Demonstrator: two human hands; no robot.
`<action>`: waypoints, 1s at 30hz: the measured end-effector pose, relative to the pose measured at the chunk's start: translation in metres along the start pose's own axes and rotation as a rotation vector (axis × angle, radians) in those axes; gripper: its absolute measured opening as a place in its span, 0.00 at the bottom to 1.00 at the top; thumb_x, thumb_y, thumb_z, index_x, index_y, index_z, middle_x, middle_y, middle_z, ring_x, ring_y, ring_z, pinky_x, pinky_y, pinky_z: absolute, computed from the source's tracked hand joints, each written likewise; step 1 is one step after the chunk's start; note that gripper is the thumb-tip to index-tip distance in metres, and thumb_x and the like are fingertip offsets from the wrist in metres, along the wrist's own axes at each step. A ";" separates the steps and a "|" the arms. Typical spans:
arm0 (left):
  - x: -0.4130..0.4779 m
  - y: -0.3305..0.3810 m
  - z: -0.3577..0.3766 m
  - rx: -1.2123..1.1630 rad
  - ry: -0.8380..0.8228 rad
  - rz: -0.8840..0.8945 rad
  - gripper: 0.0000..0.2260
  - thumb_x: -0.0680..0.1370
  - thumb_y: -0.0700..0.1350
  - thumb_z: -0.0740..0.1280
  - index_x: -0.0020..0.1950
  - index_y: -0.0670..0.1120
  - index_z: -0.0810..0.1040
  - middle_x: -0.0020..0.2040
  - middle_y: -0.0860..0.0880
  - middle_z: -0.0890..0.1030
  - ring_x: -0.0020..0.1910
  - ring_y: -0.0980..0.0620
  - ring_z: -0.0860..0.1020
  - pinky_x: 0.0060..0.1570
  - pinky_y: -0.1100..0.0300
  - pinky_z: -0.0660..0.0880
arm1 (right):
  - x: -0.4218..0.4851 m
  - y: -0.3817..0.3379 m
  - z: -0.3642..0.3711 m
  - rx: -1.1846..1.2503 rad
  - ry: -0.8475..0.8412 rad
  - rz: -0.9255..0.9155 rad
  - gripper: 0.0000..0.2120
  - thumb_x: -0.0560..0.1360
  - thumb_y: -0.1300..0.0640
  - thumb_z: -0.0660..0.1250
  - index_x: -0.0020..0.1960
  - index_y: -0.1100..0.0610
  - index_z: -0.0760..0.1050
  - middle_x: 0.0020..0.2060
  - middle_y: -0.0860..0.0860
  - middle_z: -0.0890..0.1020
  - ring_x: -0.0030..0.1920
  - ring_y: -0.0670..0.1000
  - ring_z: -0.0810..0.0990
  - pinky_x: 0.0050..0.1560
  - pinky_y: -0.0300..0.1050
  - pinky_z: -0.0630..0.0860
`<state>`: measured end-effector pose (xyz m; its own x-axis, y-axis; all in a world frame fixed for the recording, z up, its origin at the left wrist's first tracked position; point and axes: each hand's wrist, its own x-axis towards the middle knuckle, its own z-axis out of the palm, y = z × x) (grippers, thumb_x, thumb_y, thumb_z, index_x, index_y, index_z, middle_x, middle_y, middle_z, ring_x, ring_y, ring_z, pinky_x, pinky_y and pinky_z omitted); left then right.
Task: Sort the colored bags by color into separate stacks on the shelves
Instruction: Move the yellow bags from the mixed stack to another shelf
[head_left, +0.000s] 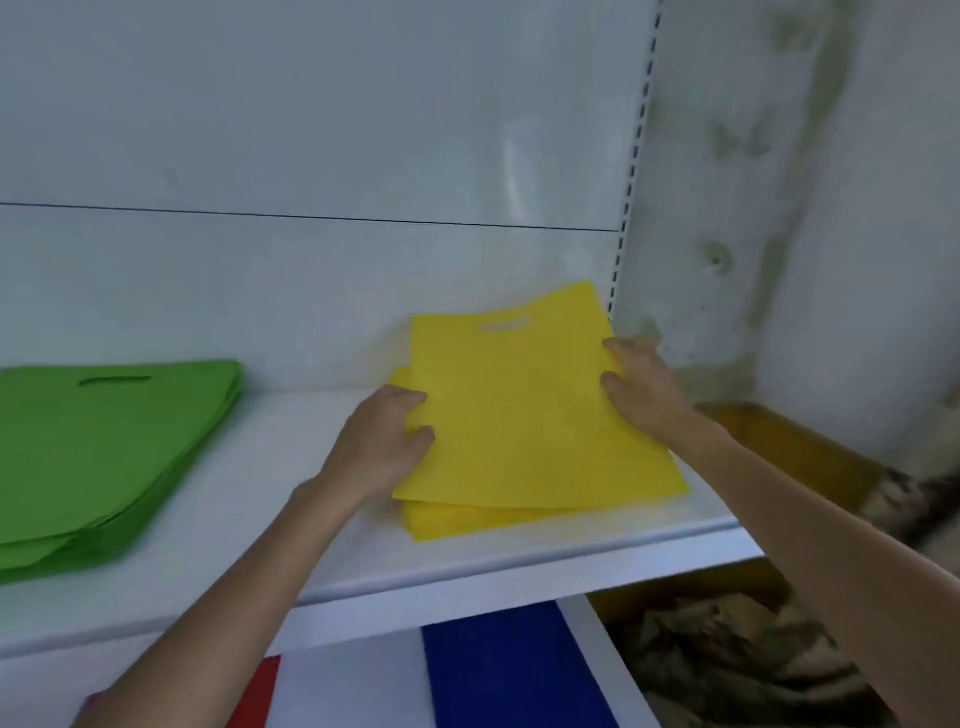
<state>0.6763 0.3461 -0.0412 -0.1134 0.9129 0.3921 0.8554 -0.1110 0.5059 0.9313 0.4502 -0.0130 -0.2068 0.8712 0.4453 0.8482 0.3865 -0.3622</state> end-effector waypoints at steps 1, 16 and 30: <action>0.000 0.002 0.004 0.038 -0.031 -0.045 0.21 0.77 0.44 0.64 0.69 0.43 0.69 0.67 0.44 0.70 0.66 0.46 0.69 0.64 0.58 0.65 | 0.008 0.005 0.006 -0.035 -0.074 -0.017 0.23 0.80 0.60 0.56 0.73 0.63 0.57 0.72 0.59 0.61 0.72 0.57 0.59 0.68 0.46 0.58; -0.007 0.020 0.034 0.207 -0.024 -0.357 0.20 0.77 0.47 0.61 0.69 0.46 0.68 0.67 0.43 0.71 0.66 0.44 0.68 0.61 0.58 0.65 | 0.020 0.028 0.049 -0.175 -0.547 -0.006 0.18 0.81 0.51 0.48 0.67 0.58 0.62 0.68 0.60 0.65 0.66 0.61 0.65 0.66 0.55 0.63; -0.158 -0.047 -0.129 0.378 0.523 -0.459 0.13 0.73 0.45 0.66 0.56 0.42 0.80 0.56 0.40 0.78 0.59 0.41 0.73 0.61 0.57 0.64 | -0.050 -0.271 0.089 0.488 -0.240 -0.736 0.18 0.76 0.60 0.61 0.65 0.60 0.71 0.62 0.57 0.76 0.61 0.56 0.74 0.62 0.49 0.69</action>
<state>0.5887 0.1567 -0.0280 -0.6387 0.5220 0.5653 0.7690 0.4584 0.4455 0.6686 0.3286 -0.0102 -0.7559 0.3728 0.5382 0.1733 0.9067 -0.3846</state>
